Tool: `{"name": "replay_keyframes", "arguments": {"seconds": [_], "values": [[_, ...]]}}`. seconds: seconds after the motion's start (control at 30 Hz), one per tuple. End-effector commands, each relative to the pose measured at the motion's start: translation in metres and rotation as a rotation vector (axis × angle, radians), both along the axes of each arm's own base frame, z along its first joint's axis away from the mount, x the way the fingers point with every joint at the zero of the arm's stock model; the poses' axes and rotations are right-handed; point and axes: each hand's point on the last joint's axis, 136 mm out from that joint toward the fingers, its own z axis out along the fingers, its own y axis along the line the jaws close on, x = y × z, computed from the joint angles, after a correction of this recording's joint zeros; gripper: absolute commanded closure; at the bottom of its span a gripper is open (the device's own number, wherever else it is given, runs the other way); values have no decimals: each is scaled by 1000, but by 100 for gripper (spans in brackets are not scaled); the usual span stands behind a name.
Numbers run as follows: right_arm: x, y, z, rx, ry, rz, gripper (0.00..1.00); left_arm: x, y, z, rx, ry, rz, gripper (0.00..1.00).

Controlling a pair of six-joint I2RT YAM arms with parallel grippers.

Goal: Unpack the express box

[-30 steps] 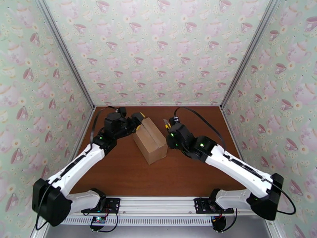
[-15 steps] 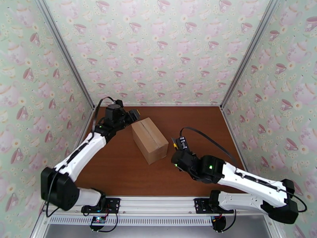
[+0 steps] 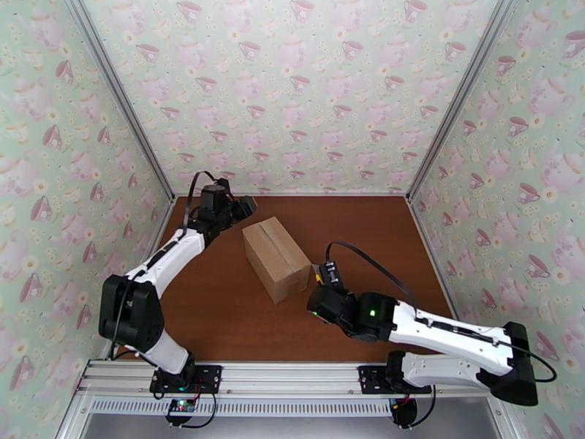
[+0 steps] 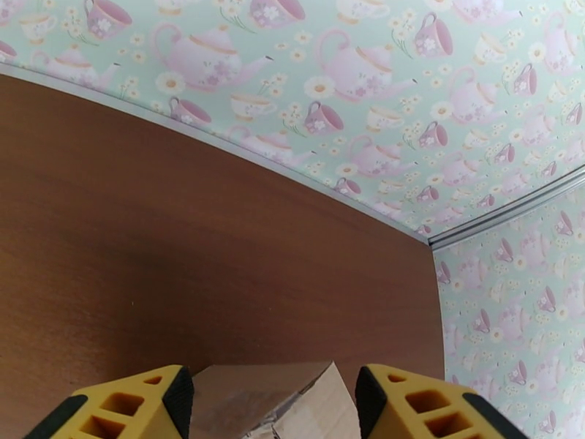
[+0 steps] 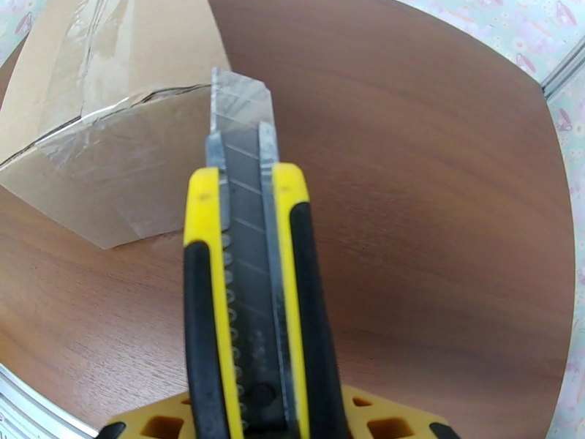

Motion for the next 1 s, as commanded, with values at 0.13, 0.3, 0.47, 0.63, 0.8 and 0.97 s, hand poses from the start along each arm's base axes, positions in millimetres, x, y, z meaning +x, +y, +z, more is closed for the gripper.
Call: {"name": "replay_keyframes", "arguments": {"seconds": [0.13, 0.3, 0.47, 0.63, 0.8, 0.97], "values": [[-1, 16, -7, 42, 26, 7, 100, 13, -3, 1, -9, -27, -20, 36], [-2, 16, -9, 51, 27, 3, 100, 12, -4, -3, -24, -18, -22, 36], [-1, 17, -11, 43, 30, 2, 100, 10, -4, -4, -30, -16, -22, 36], [-2, 16, -16, 24, 42, -4, 100, 10, -3, -5, -35, -12, -20, 36], [-3, 15, -15, 33, 41, -7, 100, 10, -3, -4, -41, -11, -19, 36], [-3, 14, -13, 40, 37, -10, 100, 9, -3, -2, -43, -16, -19, 36]]}}
